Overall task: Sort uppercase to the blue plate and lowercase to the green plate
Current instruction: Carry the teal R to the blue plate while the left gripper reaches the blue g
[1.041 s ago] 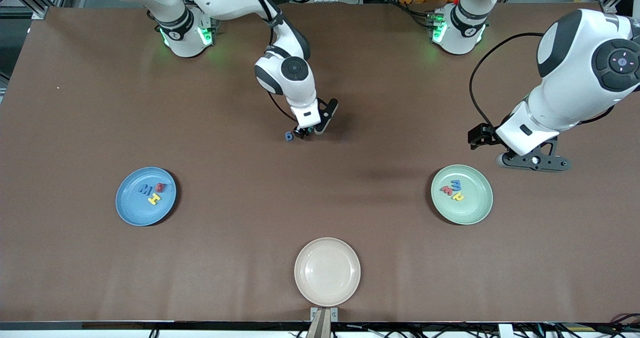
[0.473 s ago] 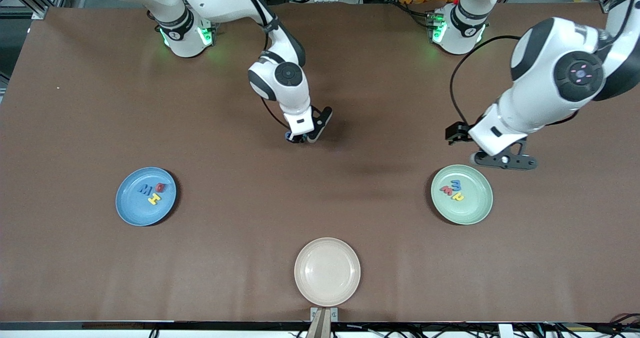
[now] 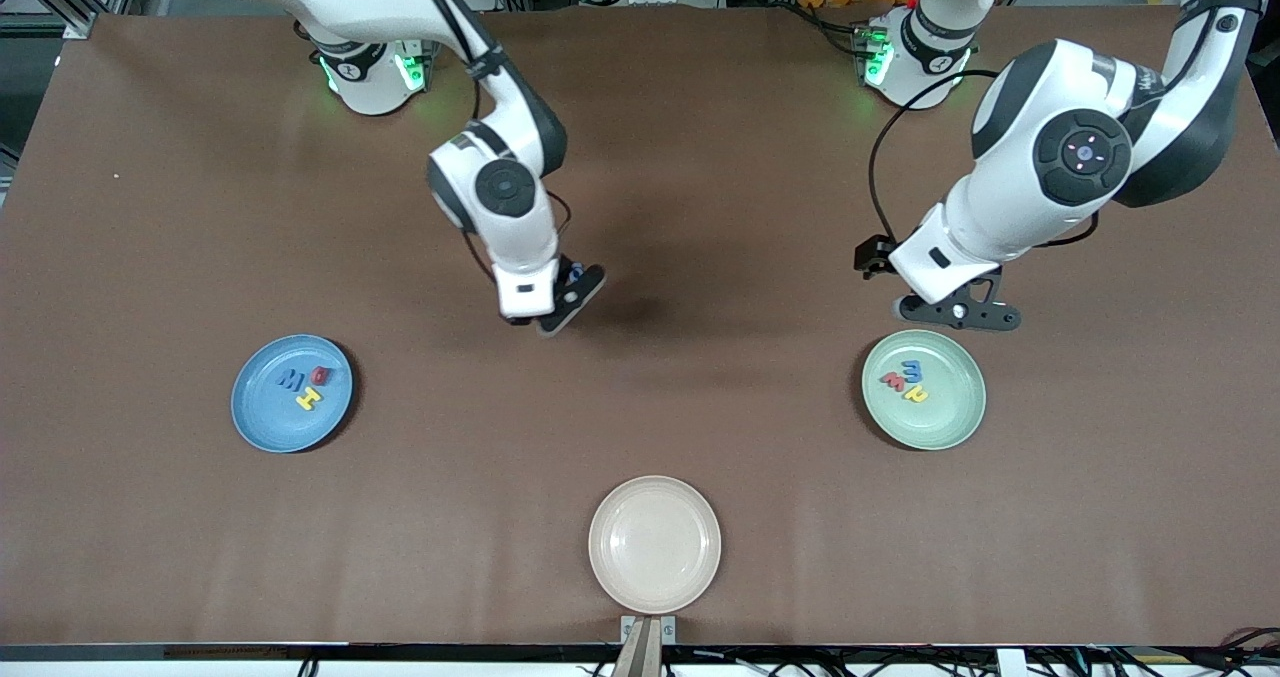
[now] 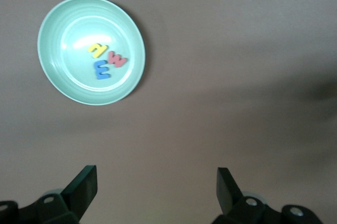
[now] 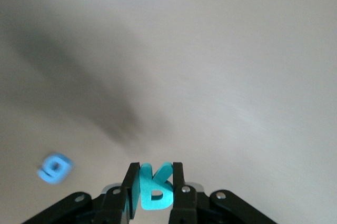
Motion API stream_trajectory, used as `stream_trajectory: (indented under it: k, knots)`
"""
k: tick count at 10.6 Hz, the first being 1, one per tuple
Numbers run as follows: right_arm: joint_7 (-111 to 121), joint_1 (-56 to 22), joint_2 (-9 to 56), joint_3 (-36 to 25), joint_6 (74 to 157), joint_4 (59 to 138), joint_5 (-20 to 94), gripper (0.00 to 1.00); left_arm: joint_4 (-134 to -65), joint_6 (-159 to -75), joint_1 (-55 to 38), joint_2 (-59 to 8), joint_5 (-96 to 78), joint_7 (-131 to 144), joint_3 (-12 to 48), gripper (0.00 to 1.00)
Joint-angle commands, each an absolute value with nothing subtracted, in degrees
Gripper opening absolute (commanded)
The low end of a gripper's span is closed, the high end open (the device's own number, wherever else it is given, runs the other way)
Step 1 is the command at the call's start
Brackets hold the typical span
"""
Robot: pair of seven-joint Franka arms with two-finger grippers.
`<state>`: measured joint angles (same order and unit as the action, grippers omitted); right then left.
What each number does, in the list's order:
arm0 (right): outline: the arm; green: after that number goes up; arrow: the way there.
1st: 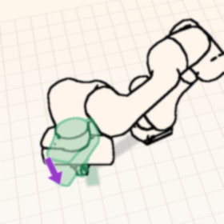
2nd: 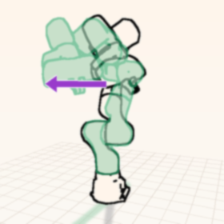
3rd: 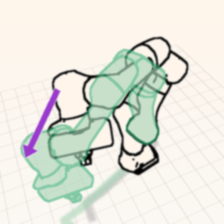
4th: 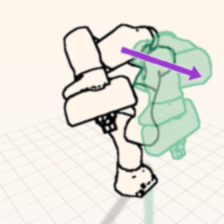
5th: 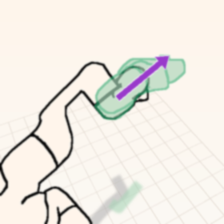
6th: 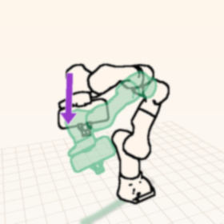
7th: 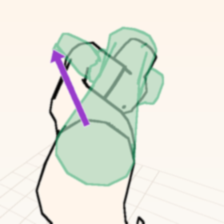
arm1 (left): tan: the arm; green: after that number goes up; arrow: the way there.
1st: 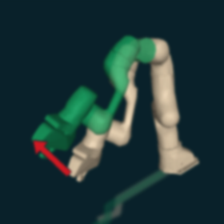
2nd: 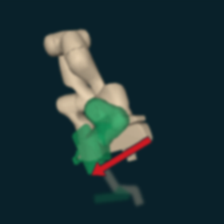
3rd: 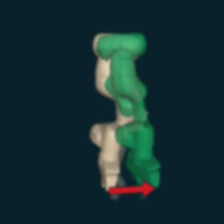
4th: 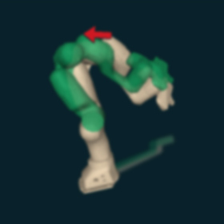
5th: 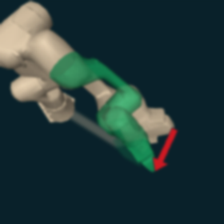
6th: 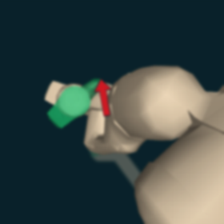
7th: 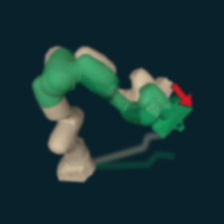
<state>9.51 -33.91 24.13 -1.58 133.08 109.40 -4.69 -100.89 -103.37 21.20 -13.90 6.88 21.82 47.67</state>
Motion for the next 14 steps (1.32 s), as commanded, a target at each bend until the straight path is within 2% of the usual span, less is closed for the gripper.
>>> stream_trajectory:
  k: [1, 4, 6, 7, 8, 9, 10, 11, 12, 13, 14]
  knots:
    - [9.23, -25.0, 20.05, -0.7, 130.34, 109.69, -6.15, 0.0, -100.64, -104.32, 13.66, -16.07, 6.59, 32.38, 47.55, 1.0]
    - [9.58, -16.98, 18.9, -1.66, 129.91, 109.95, -6.15, 0.0, -100.02, -112.65, 3.64, -22.21, 7.9, 49.85, 47.46, 1.0]
    - [9.49, -16.0, 19.07, -5.6, 129.37, 109.78, -7.46, 0.0, -94.69, -115.22, -4.1, -30.1, 13.15, 62.61, 46.59, 1.0]
    - [9.49, -16.0, 19.16, -7.97, 129.72, 109.69, -12.08, 0.0, -89.44, -115.31, -9.35, -35.28, 16.23, 69.45, 45.54, 1.0]
    - [9.58, -15.47, 19.33, -8.87, 129.64, 109.86, -13.26, 0.0, -83.73, -115.31, -16.54, -39.68, 18.7, 76.66, 41.87, 1.0]
    - [9.75, -14.42, 19.51, -8.96, 129.55, 110.3, -13.27, 0.0, -78.97, -115.31, -25.14, -42.34, 18.81, 82.3, 34.7, 1.0]
    - [11.58, -13.37, 19.51, -8.96, 129.64, 110.82, -13.27, 0.0, -76.58, -115.92, -33.75, -43.58, 18.55, 84.44, 26.45, 1.0]
    - [12.21, -12.75, 19.77, -8.96, 129.73, 111.18, -13.18, 0.0, -75.68, -118.63, -39.49, -45.07, 17.24, 85.77, 20.97, 1.0]
    - [12.13, -12.48, 19.86, -8.96, 129.64, 111.36, -13.18, 0.36, -73.24, -120.91, -41.99, -47.18, 13.57, 87.0, 18.57, 1.0]
    - [12.13, -12.13, 19.95, -8.96, 129.73, 111.44, -13.1, 0.76, -71.3, -121.37, -42.88, -48.5, 12.32, 87.88, 17.94, 1.0]
    - [12.22, -11.69, 20.13, -8.96, 129.55, 111.45, -13.1, 1.0, -70.93, -122.6, -43.33, -49.3, 12.39, 87.54, 17.76, 1.0]
